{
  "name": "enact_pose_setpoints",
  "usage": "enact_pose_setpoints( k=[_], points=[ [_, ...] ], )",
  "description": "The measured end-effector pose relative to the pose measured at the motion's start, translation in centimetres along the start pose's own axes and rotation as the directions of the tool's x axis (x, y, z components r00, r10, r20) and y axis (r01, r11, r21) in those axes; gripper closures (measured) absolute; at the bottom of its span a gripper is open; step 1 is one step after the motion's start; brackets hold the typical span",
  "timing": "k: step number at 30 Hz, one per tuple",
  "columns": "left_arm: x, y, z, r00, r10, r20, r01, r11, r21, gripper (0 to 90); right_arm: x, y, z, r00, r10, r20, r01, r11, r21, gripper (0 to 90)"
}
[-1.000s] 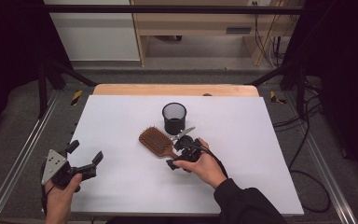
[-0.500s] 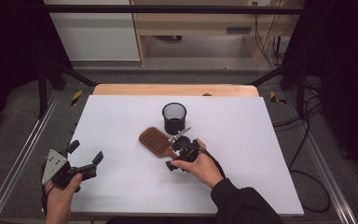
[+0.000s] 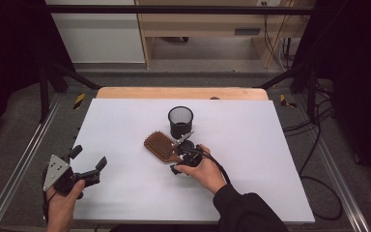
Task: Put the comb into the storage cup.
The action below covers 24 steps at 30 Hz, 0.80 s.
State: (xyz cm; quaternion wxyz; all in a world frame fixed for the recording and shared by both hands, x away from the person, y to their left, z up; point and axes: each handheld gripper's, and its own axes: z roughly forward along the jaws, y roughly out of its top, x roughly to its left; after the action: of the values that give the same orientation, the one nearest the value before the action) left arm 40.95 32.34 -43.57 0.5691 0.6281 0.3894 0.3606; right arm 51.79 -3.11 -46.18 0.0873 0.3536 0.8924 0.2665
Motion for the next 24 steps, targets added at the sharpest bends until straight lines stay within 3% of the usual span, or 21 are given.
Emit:
enact_pose_setpoints(
  k=[7, 15, 24],
  points=[
    [-0.02, 0.02, -0.02, 1.0, 0.0, 0.0, 0.0, 1.0, -0.001, 2.9, 0.07, 0.12, 0.08, 0.9997, -0.016, 0.017, 0.017, 0.9998, -0.012, 49.1],
    [-0.04, 0.0, 0.01, 1.0, 0.001, 0.001, -0.001, 1.0, -0.001, 3.0, 0.5, 0.18, 0.22, 0.9984, -0.039, 0.042, 0.039, 0.9991, -0.014, 61.2],
    [-0.08, 0.02, -0.01, 1.0, 0.002, 0.0, -0.002, 1.0, 0.0, 3.0, 0.35, 0.49, 0.2, 0.9992, -0.034, 0.022, 0.034, 0.9993, 0.017, 69.8]
  ],
)
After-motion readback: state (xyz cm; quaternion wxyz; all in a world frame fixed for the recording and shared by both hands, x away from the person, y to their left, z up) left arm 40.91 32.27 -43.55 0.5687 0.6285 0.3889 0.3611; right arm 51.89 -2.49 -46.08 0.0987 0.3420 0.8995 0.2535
